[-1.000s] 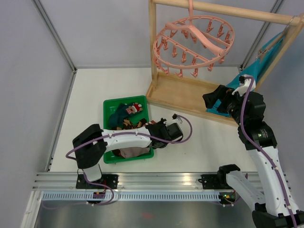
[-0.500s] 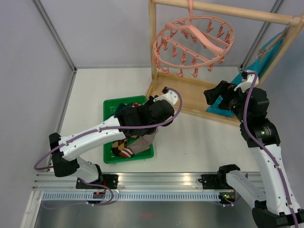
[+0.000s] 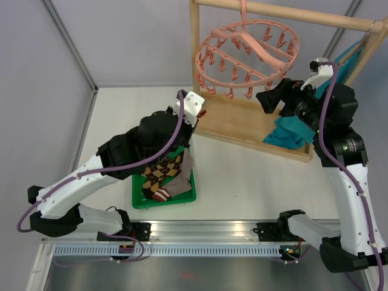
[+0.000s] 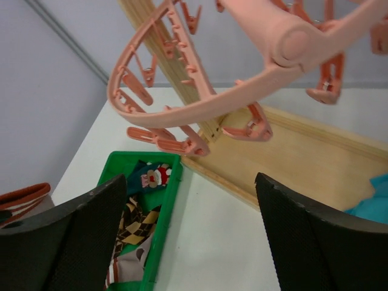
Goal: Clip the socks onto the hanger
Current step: Pick up the sock from the bin, then open the clamp at the hanger.
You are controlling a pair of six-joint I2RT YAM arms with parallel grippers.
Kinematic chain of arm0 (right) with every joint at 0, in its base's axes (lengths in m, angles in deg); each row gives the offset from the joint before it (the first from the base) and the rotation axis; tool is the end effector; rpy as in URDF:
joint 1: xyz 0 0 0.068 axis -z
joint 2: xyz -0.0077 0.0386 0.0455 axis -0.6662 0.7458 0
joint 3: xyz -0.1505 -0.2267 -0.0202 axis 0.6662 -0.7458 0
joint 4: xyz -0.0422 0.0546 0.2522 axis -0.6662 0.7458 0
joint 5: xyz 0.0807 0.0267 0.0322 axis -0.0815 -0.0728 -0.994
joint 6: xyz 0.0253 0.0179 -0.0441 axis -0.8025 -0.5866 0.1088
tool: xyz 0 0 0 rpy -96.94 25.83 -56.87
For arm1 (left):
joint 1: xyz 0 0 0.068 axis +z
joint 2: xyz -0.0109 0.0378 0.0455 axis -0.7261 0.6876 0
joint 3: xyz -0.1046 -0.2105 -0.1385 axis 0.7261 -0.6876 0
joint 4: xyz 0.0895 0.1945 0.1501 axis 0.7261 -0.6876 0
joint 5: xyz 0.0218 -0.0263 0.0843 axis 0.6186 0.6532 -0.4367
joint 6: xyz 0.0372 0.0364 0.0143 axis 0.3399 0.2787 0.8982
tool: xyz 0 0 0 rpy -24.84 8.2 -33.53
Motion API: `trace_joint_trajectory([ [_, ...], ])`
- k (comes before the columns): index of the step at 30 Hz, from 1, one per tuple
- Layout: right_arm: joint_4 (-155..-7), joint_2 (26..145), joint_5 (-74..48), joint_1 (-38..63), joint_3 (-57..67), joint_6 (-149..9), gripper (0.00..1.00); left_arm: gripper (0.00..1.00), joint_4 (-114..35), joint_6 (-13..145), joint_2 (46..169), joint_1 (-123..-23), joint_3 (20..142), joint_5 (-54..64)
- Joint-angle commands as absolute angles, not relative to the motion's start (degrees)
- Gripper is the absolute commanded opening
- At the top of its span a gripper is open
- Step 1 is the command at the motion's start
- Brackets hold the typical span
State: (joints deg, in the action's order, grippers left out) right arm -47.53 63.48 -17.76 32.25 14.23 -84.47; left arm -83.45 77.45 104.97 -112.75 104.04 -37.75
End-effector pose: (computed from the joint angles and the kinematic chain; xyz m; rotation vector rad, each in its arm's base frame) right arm 0.1825 0.0383 0.4859 0.0145 1.7413 0.5762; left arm 0.1179 -0.2172 0.4773 0.6627 1.7442 -0.2192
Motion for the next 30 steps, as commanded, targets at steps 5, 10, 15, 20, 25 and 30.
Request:
trace_joint_trajectory([
  [5, -51.8, 65.2, -28.5, 31.3, 16.9, -76.2, 0.82, 0.02, -70.4, 76.5, 103.6, -110.0, 100.2, -25.8],
  [10, -56.7, 62.0, -30.2, 30.4, 10.4, -72.6, 0.73, 0.02, -68.5, 75.7, 103.8, -108.6, 99.3, -22.3],
  [15, -58.2, 62.7, -30.6, 28.1, 8.9, -69.7, 0.70, 0.02, -67.5, 75.5, 103.8, -108.0, 98.9, -20.3],
  [20, -59.9, 64.3, -25.7, 25.3, 8.0, -66.4, 0.70, 0.02, -66.4, 75.5, 104.0, -107.6, 98.1, -19.0],
  [25, -61.0, 66.1, -20.6, 23.6, 7.8, -64.4, 0.71, 0.02, -65.7, 75.5, 103.8, -107.0, 97.5, -18.1],
  [30, -61.5, 67.4, -18.1, 23.1, 7.7, -63.9, 0.72, 0.02, -65.6, 75.6, 103.5, -106.9, 97.2, -17.8],
])
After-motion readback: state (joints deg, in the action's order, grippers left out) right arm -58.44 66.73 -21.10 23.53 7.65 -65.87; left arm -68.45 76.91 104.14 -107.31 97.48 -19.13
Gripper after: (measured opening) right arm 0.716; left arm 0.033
